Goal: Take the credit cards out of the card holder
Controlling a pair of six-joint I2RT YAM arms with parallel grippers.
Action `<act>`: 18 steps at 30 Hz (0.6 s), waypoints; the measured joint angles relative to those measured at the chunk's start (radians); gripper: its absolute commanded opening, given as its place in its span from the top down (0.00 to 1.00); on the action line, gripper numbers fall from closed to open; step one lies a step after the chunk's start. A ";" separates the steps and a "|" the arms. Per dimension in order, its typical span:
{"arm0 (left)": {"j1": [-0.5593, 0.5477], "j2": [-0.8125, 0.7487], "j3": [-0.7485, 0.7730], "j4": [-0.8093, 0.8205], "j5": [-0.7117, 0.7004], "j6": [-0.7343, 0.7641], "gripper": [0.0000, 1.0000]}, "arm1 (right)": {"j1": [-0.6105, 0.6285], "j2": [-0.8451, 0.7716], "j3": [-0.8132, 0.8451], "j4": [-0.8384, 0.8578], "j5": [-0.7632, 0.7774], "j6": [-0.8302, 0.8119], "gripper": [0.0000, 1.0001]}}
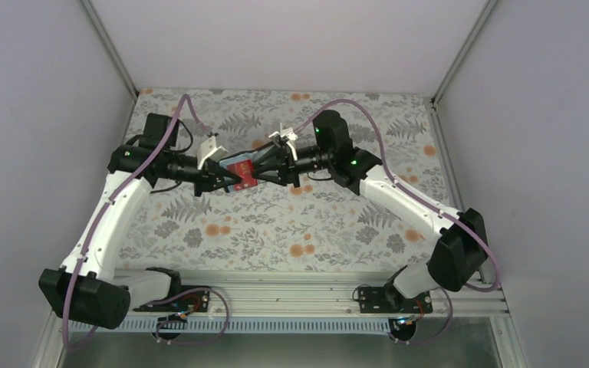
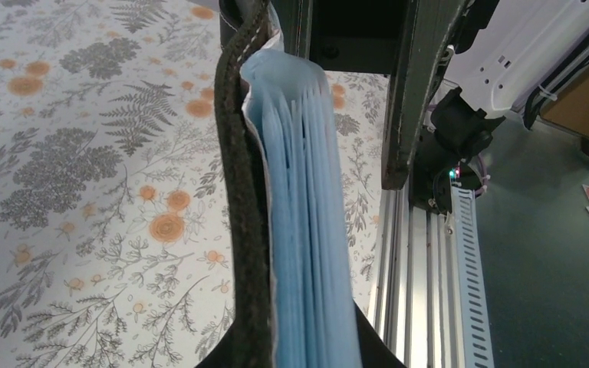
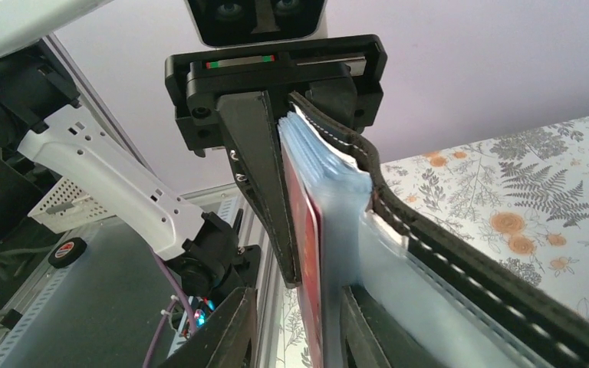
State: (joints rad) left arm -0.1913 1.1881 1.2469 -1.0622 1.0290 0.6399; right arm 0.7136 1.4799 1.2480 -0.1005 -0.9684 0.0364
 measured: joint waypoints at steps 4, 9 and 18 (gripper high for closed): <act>0.003 0.000 0.000 -0.017 0.008 0.014 0.98 | 0.010 0.000 0.000 0.000 -0.003 -0.009 0.75; 0.006 -0.008 0.006 -0.040 0.037 0.034 0.98 | 0.019 -0.013 -0.004 0.006 -0.015 -0.037 0.88; 0.017 -0.011 0.024 -0.070 0.086 0.055 0.98 | 0.033 -0.053 -0.023 0.030 0.034 -0.041 0.96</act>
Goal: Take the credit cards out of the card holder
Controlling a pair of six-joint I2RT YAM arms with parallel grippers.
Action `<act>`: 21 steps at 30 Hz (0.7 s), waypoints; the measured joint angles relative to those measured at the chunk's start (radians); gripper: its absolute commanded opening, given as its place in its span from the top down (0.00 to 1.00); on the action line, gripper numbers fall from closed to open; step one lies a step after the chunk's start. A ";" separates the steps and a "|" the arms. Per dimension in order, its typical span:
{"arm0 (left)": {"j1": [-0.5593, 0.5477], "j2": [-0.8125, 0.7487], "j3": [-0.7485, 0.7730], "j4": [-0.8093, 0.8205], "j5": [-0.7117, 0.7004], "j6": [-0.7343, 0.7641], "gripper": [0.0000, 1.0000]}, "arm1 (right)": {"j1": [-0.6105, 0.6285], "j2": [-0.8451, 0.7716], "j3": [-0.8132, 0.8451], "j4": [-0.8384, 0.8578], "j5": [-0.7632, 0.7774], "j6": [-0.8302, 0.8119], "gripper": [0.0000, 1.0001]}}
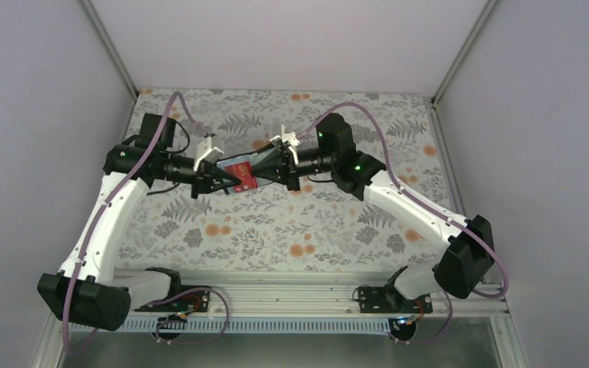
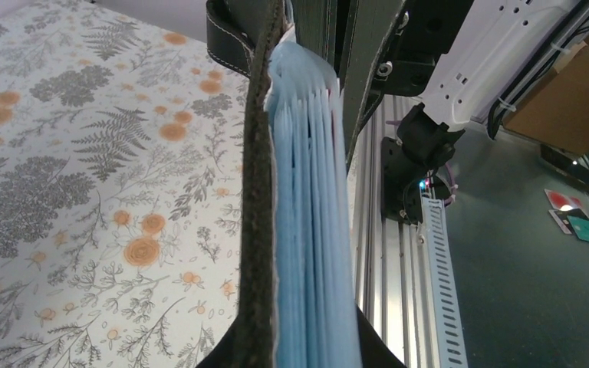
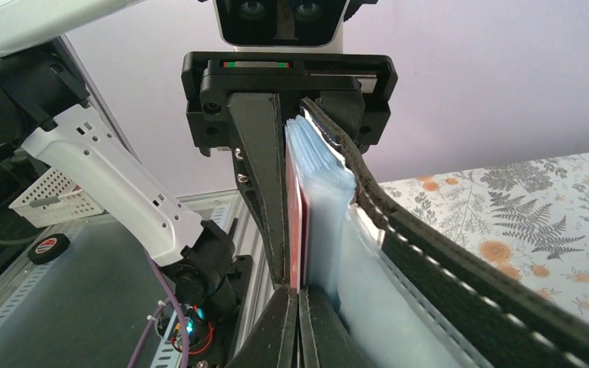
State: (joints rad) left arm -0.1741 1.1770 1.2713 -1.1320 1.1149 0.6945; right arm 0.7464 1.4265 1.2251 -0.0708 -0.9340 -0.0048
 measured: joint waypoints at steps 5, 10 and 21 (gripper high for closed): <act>0.003 0.000 0.000 0.004 0.008 0.001 0.93 | 0.006 -0.010 0.000 -0.001 0.027 0.004 0.96; 0.003 0.000 0.000 0.008 0.026 0.002 0.95 | 0.008 -0.019 0.004 -0.018 0.029 0.001 0.96; 0.005 0.001 0.000 -0.002 0.047 0.017 0.98 | 0.012 -0.016 0.018 -0.035 -0.001 -0.004 0.83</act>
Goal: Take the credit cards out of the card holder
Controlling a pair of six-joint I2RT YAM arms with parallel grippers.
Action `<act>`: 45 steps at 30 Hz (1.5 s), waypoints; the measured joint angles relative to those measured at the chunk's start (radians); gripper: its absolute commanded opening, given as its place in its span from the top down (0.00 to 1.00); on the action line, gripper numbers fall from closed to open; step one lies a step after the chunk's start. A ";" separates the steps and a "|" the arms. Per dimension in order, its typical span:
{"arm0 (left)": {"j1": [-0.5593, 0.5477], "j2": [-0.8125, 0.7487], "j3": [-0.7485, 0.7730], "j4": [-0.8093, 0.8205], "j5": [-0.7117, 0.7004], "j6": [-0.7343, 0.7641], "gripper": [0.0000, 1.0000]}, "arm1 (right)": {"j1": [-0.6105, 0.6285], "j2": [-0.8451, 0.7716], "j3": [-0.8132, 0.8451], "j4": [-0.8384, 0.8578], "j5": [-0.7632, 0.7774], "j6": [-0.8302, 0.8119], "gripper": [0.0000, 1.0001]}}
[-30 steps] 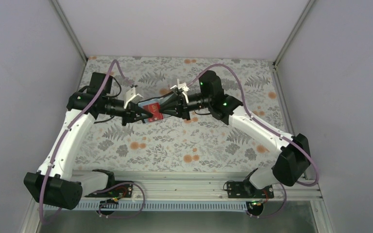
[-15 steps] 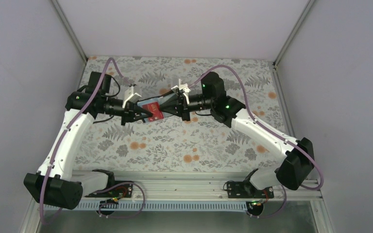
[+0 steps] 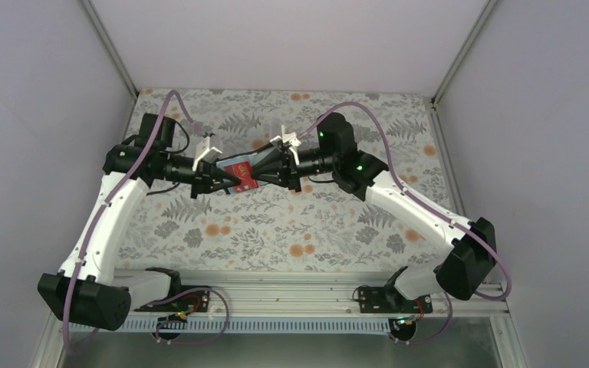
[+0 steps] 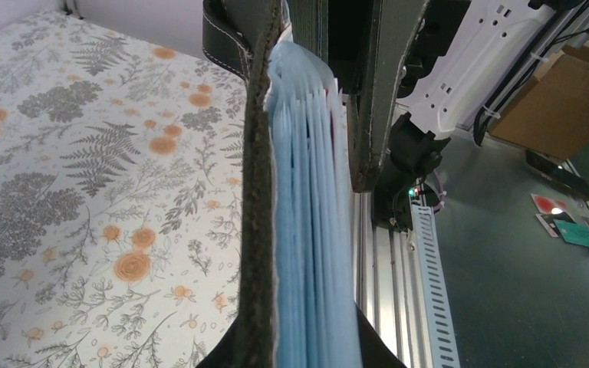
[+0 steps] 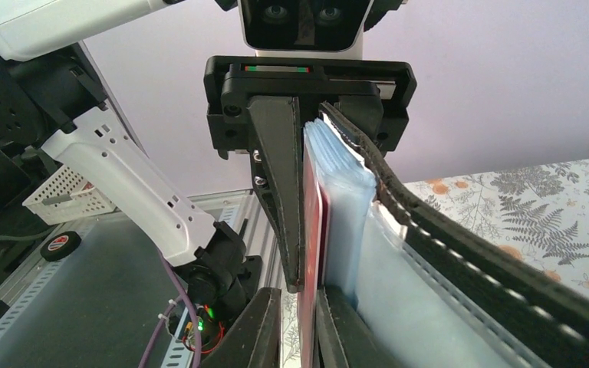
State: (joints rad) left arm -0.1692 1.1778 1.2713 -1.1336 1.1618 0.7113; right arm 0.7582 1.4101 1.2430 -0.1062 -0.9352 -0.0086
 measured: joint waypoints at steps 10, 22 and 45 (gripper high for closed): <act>0.015 0.000 0.000 -0.006 -0.018 -0.002 0.98 | 0.017 0.012 0.011 -0.010 0.014 -0.022 0.77; 0.012 -0.011 0.000 -0.005 -0.024 -0.025 0.98 | 0.022 -0.008 0.013 -0.072 -0.023 -0.208 0.63; 0.021 -0.044 -0.026 0.087 -0.052 -0.093 0.94 | 0.042 -0.002 -0.013 0.043 0.140 0.122 0.96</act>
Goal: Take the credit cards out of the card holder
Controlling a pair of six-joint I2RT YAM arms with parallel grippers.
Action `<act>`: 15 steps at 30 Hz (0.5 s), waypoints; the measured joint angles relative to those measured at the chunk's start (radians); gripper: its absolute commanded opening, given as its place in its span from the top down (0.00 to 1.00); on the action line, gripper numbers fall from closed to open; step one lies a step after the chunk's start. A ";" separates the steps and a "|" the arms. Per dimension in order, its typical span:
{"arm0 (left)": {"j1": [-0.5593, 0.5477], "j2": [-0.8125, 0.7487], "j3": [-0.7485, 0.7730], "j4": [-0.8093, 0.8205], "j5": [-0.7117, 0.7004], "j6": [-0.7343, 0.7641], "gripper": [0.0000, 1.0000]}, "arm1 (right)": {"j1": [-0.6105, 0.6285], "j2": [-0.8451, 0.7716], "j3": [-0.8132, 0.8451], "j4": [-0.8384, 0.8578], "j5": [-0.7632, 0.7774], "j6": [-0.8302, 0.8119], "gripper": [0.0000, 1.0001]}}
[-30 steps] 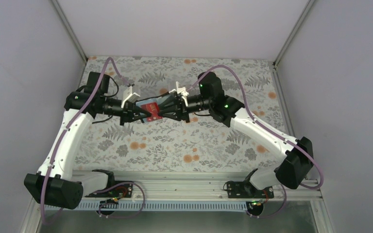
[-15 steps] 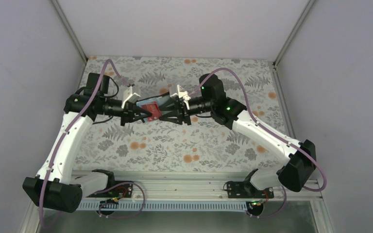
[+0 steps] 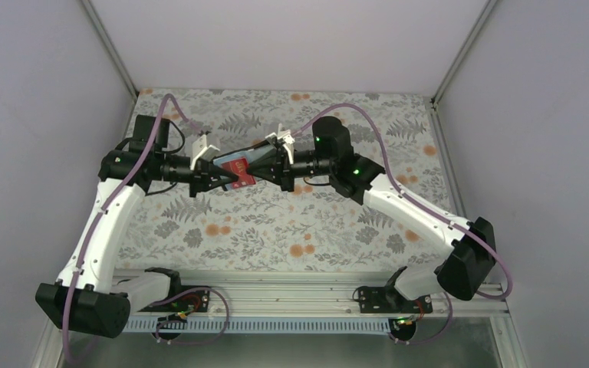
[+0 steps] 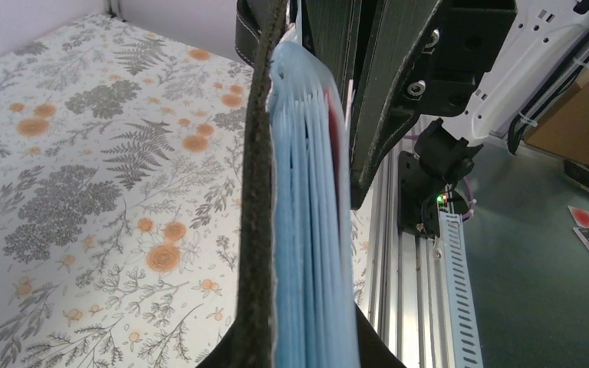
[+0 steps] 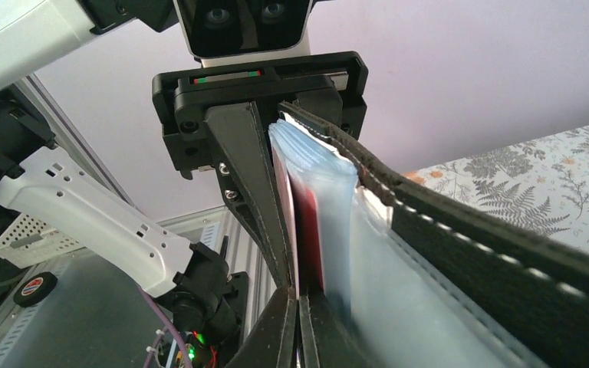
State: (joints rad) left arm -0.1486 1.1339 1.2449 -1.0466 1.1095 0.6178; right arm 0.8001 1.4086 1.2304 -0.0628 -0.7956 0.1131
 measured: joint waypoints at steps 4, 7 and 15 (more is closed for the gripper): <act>0.001 0.000 0.000 -0.008 0.004 0.008 0.86 | 0.000 0.000 0.000 -0.001 0.000 0.012 0.96; 0.001 0.000 0.000 -0.006 0.006 0.006 0.86 | -0.001 -0.002 0.000 -0.001 0.000 0.018 0.96; 0.000 0.000 -0.005 0.024 0.009 -0.004 0.78 | -0.022 -0.006 0.000 -0.010 -0.017 0.017 0.96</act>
State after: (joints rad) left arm -0.1486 1.1339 1.2404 -1.0229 1.1187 0.6140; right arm 0.7784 1.4029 1.2304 -0.0731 -0.8124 0.1303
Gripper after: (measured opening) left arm 0.214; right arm 0.046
